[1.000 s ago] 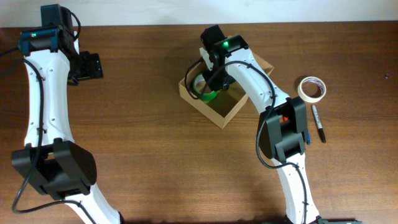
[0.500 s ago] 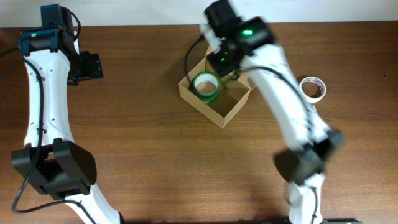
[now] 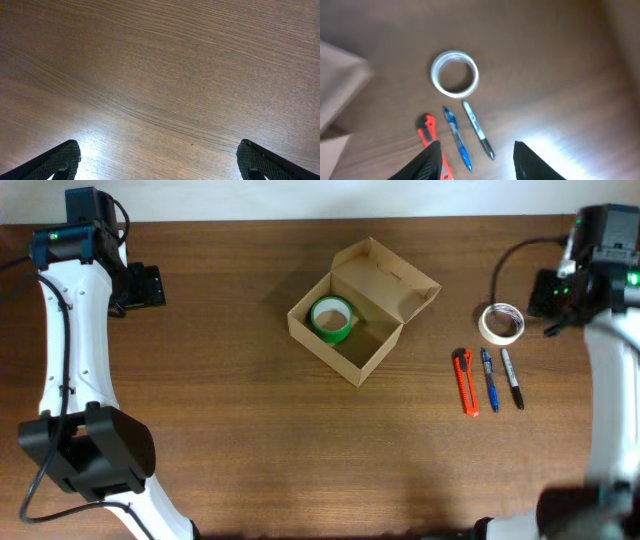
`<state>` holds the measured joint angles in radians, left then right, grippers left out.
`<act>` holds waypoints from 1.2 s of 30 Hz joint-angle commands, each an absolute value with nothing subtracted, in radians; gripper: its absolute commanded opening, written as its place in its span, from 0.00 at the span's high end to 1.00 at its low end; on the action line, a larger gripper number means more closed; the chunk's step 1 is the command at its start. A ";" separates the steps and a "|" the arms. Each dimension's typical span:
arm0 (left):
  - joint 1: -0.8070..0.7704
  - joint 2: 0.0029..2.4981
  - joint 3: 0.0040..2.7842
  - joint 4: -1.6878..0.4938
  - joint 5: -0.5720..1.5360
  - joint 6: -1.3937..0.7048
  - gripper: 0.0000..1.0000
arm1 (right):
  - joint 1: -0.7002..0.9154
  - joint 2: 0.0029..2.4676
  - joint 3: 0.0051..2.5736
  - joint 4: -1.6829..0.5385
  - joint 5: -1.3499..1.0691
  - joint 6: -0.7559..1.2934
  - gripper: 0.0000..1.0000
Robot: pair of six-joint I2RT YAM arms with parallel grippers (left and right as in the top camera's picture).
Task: Pack container
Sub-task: 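Move the right gripper to the white masking tape roll, then grasp the white masking tape roll with the right gripper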
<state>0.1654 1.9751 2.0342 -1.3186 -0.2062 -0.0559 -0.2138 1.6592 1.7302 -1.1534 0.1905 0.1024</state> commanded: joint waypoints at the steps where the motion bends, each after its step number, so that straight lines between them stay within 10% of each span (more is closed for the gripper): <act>1: 0.173 1.986 2.031 -1.317 -0.199 -0.051 0.00 | -0.316 1.806 1.706 -1.116 0.038 0.220 0.53; 36: 0.173 1.986 2.031 -1.317 -0.199 -0.052 0.00 | -0.366 2.182 1.705 -0.879 0.015 0.349 0.57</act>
<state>0.1654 1.9751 2.0342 -1.3186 -0.2058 -0.0559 -0.3668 2.1685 1.7065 -0.8810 -0.0116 0.3122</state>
